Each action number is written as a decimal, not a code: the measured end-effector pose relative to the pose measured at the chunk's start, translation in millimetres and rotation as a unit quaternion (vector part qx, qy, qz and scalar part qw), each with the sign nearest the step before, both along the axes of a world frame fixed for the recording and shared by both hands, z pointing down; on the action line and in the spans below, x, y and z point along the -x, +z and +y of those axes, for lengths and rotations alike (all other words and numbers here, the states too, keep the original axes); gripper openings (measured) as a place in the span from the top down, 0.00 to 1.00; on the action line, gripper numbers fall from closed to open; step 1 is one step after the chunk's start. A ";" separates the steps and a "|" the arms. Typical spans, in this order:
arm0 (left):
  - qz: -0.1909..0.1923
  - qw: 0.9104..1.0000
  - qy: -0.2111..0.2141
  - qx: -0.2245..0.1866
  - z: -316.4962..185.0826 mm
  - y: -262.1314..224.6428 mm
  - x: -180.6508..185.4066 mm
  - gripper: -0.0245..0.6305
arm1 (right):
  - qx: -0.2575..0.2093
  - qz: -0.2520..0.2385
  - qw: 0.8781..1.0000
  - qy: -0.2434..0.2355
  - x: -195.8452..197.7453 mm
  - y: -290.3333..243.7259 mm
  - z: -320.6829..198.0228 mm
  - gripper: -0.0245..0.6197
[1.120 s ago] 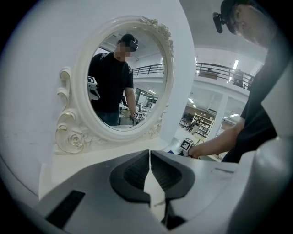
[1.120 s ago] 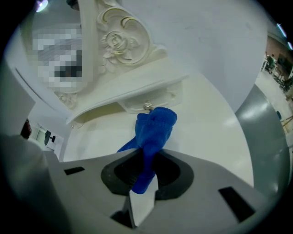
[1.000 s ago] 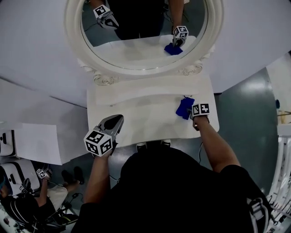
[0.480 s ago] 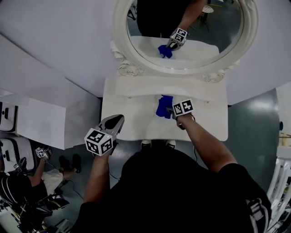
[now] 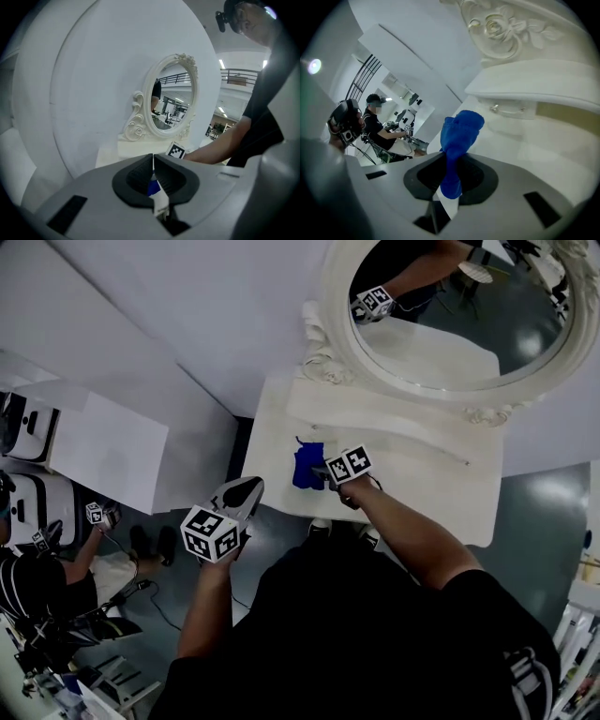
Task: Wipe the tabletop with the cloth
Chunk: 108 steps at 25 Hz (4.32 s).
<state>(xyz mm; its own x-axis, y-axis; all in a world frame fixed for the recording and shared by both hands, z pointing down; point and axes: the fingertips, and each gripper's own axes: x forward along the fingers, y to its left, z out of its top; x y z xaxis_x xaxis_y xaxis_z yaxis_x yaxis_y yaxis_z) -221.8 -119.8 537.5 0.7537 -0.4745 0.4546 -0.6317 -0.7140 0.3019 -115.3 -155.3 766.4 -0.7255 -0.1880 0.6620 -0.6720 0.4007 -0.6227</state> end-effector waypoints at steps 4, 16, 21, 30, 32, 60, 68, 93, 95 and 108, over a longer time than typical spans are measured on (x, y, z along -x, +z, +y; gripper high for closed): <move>-0.005 1.000 -0.027 0.007 5.3 12.5 39.8 0.93 | 0.008 -0.019 0.999 -0.038 62.0 14.9 1.1 0.87; -0.006 0.998 -0.060 0.023 17.2 28.0 98.8 0.93 | 0.040 -0.011 0.996 -0.085 136.5 59.8 18.6 0.87; -0.006 0.998 -0.052 0.026 15.6 33.2 98.5 0.93 | 0.045 0.012 0.996 -0.071 120.6 78.8 20.8 0.87; -0.001 1.000 -0.011 0.020 1.1 31.2 62.2 0.93 | 0.050 0.041 0.996 -0.065 73.0 90.3 38.8 0.87; 0.000 1.000 0.001 0.020 -0.7 30.5 49.8 0.93 | 0.049 0.048 0.996 -0.063 58.3 90.9 44.0 0.87; 0.021 0.981 0.192 0.005 5.5 19.3 -192.0 0.93 | 0.088 0.136 0.975 0.153 -312.3 91.9 179.1 0.87; 0.022 0.974 0.226 0.007 11.2 19.6 -249.8 0.93 | 0.099 0.160 0.954 0.233 -416.7 89.2 232.9 0.86; 0.029 0.972 0.231 -0.002 1.8 15.2 -293.2 0.93 | 0.119 0.190 0.926 0.302 -506.9 62.9 267.7 0.87; 0.032 0.975 0.221 -0.006 -4.8 13.9 -283.6 0.93 | 0.089 0.180 0.939 0.280 -489.1 45.2 236.9 0.87; 0.039 0.991 0.125 -0.022 -46.9 8.9 -186.7 0.93 | -0.075 0.096 0.983 0.135 -312.5 -64.4 2.8 0.87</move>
